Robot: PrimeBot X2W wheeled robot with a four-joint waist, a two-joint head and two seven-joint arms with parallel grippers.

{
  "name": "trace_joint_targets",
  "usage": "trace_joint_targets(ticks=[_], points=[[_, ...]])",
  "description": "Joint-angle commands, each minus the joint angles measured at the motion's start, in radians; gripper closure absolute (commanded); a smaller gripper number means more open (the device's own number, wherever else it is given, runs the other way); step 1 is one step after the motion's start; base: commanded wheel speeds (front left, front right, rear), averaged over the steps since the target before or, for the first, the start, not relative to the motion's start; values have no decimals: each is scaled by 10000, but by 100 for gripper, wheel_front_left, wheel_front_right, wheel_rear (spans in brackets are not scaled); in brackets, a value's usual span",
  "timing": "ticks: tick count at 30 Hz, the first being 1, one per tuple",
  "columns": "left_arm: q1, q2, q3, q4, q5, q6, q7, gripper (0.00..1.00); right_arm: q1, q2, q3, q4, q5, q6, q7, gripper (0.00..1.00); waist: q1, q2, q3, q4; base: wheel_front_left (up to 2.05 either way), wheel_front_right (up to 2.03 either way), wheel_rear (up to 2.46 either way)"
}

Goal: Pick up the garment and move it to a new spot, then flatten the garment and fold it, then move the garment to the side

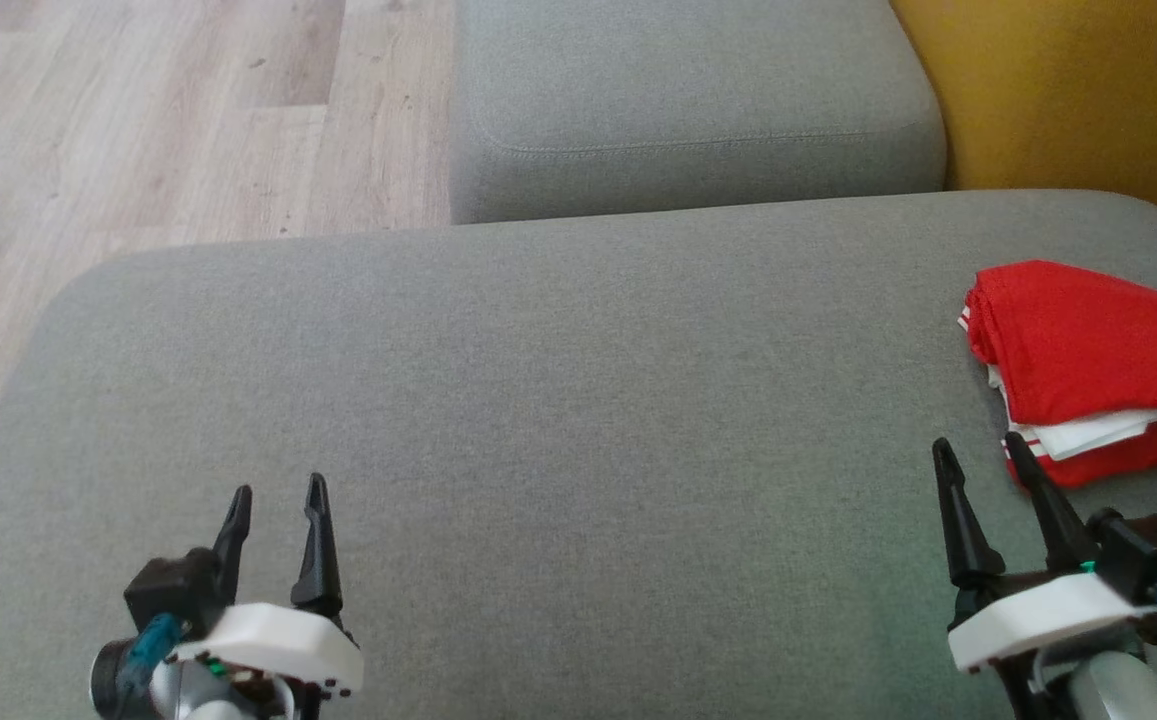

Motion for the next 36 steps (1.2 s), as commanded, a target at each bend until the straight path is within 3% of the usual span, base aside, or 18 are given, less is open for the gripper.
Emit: trace_joint_targets(ticks=[1,2,3,6,36], points=[[-462,17,315,-311,-12,27,-122,0,-315,-63,156,-254,-37,67,-108,0,0,0,-4,-8,0,0,0],[-467,17,304,-277,-57,-38,-122,0,-330,-66,169,-235,-27,67,-108,0,0,0,-7,-19,0,0,0],[-5,0,3,36,-35,-69,3,100,-4,4,4,32,3,0,0,100,0,0,-6,-20,0,0,0],[174,-13,-10,496,-49,-68,40,100,216,93,54,446,24,-9,23,100,0,0,-4,-24,0,0,0],[-170,-6,543,266,-3324,-464,903,100,-44,476,-600,117,3038,9,896,100,0,0,247,-68,0,0,0]])
